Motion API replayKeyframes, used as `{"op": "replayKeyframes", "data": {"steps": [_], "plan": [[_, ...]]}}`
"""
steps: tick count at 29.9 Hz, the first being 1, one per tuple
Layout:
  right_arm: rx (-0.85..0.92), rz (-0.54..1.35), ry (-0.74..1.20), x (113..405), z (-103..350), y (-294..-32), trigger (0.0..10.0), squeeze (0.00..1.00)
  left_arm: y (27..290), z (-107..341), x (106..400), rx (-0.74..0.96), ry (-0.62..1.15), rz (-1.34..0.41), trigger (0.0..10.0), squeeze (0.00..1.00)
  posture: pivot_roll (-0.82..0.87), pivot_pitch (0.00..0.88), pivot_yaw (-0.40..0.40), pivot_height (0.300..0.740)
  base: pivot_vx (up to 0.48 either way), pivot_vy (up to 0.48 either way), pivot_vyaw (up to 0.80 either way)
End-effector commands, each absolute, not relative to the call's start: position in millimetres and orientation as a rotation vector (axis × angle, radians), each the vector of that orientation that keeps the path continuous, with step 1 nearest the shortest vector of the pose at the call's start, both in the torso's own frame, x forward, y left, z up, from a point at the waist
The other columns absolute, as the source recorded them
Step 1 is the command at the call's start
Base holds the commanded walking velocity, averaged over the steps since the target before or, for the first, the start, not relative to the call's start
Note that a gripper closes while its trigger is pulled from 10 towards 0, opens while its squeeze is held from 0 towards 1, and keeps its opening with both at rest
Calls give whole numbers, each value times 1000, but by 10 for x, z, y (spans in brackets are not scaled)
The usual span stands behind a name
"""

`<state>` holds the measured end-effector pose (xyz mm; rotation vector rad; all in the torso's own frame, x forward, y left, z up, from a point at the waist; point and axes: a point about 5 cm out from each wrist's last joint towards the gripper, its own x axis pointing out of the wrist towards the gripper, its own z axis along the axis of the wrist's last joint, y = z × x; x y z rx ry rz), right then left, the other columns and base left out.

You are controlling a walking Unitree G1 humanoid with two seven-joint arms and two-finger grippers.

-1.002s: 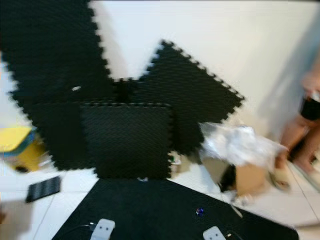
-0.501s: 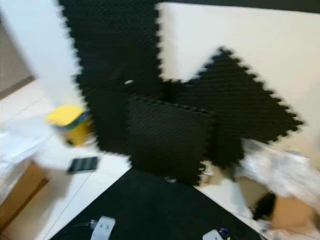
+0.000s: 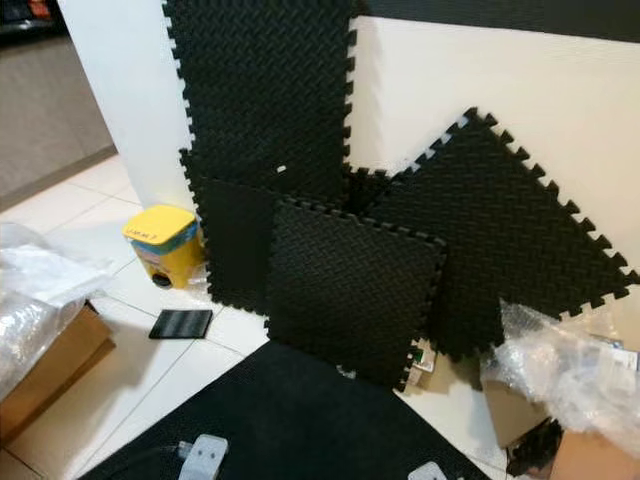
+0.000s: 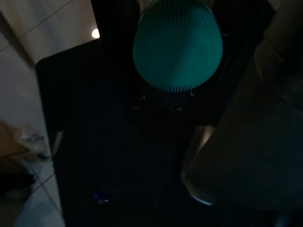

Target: Restocking fridge

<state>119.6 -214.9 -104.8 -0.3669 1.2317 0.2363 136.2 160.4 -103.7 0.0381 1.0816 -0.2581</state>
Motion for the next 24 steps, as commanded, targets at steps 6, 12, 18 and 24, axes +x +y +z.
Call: {"op": "replayKeyframes", "data": {"steps": [6,12,18,24], "plan": [[-342,257,1231,1207,-1050,-2111,10000,0,1615,-1080,1252,38,1136,-249,10000,0,-39,0,0,740,0,-74,256],[-337,270,1230,1222,-1046,-2105,10000,0,1613,-1081,1246,37,1136,-249,10000,0,-38,0,0,740,0,0,769],[-337,277,1230,1225,-1044,-2105,10000,0,1612,-1081,1246,35,1135,-249,10000,0,-38,0,0,740,0,0,769],[-325,283,1227,1226,-1044,-2094,10000,0,1609,-1081,1247,34,1135,-251,10000,0,-38,0,0,740,0,0,769]]}}
